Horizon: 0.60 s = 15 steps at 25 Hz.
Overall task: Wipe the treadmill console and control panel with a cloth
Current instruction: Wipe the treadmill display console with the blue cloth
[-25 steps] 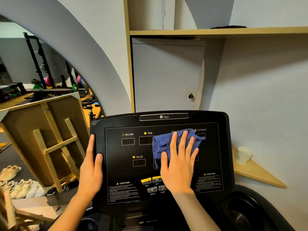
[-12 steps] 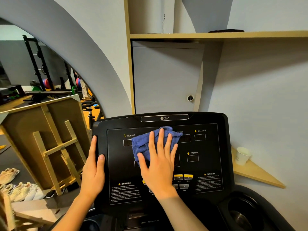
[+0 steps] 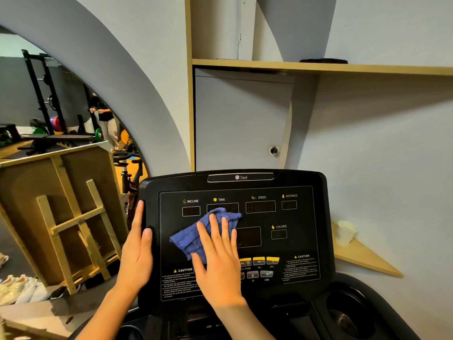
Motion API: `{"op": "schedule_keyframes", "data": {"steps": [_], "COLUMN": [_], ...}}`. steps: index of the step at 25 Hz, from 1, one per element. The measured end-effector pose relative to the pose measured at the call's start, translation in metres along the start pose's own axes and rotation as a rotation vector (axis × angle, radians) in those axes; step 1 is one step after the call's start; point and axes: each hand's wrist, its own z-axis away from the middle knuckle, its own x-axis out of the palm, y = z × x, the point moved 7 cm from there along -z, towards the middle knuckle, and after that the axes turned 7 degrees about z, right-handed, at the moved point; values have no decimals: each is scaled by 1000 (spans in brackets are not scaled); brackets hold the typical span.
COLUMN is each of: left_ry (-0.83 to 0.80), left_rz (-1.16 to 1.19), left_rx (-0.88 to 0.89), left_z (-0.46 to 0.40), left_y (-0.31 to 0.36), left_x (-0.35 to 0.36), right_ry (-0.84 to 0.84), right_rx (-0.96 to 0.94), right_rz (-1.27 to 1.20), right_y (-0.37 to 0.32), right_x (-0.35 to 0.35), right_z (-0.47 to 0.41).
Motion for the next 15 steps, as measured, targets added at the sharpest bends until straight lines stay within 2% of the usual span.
{"op": "schedule_keyframes", "data": {"steps": [6,11,15], "left_ry": [64,67,58], "left_rz": [-33,-15,-5], "left_rx": [-99,-133,-184], "left_z": [26,59,84], "left_y": [-11,-22,-17], "left_x": [-17,-35,-42], "right_ry": [51,30,96], "right_rx": [61,307,443], "right_rz": [-130,-239,-328], "right_y": [25,77,125], "right_x": [1,-8,-34], "right_z": [31,62,76]}}
